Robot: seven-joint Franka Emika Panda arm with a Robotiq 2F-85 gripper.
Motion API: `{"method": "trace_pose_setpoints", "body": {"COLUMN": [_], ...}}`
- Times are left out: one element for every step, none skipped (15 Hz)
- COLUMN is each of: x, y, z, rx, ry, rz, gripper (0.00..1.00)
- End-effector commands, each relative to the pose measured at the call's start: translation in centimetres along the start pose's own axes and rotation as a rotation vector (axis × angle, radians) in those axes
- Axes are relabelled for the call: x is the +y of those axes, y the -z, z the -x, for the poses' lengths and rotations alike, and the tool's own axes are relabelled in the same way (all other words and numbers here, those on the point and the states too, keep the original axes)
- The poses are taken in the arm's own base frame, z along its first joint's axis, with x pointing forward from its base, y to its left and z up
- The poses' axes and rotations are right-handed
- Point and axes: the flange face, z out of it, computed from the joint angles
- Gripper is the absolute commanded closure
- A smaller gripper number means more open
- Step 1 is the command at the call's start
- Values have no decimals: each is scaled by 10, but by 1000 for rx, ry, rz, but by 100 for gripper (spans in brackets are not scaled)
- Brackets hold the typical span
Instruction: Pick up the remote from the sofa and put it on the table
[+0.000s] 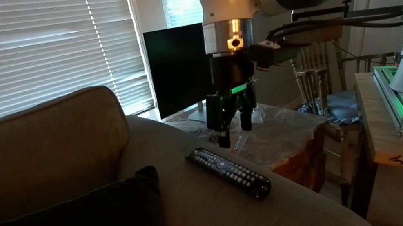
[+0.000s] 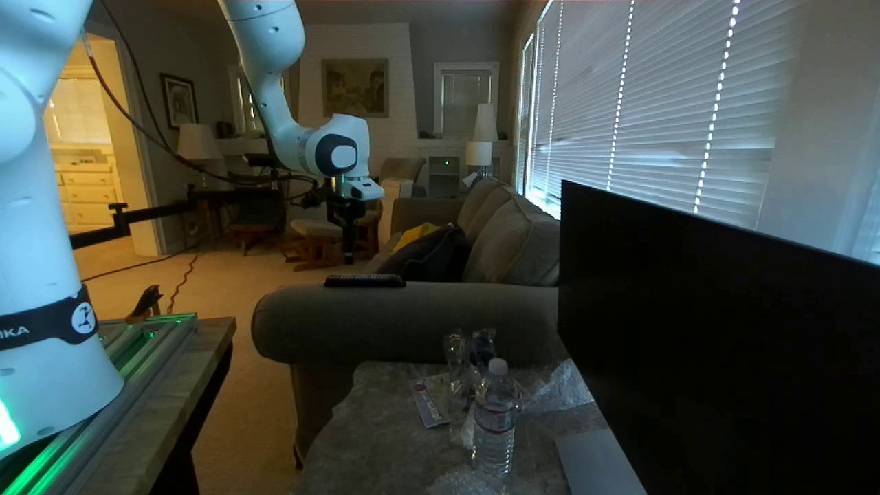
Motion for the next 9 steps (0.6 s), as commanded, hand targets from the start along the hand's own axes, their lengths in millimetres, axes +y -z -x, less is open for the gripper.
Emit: {"method": "trace_pose_setpoints", "body": {"x": [-23,-26,-30,-33,-35,-37,-37,-38,-37], "y": [-21,-24,-28,-30,-35,-39,-43,-48,-51], "z": [-4,-4,-4,-3,-2,-2,-2,-2,-2], "rx": [24,31,32,35,33,34,41,42,44], "ry": [-32,-41,-49,-54,-57,-55,-55,-56,-58], "rz": [28,31,33,38,37,39,49,53,61], "gripper": [0,0,0,0,0,0,0,0,0]}}
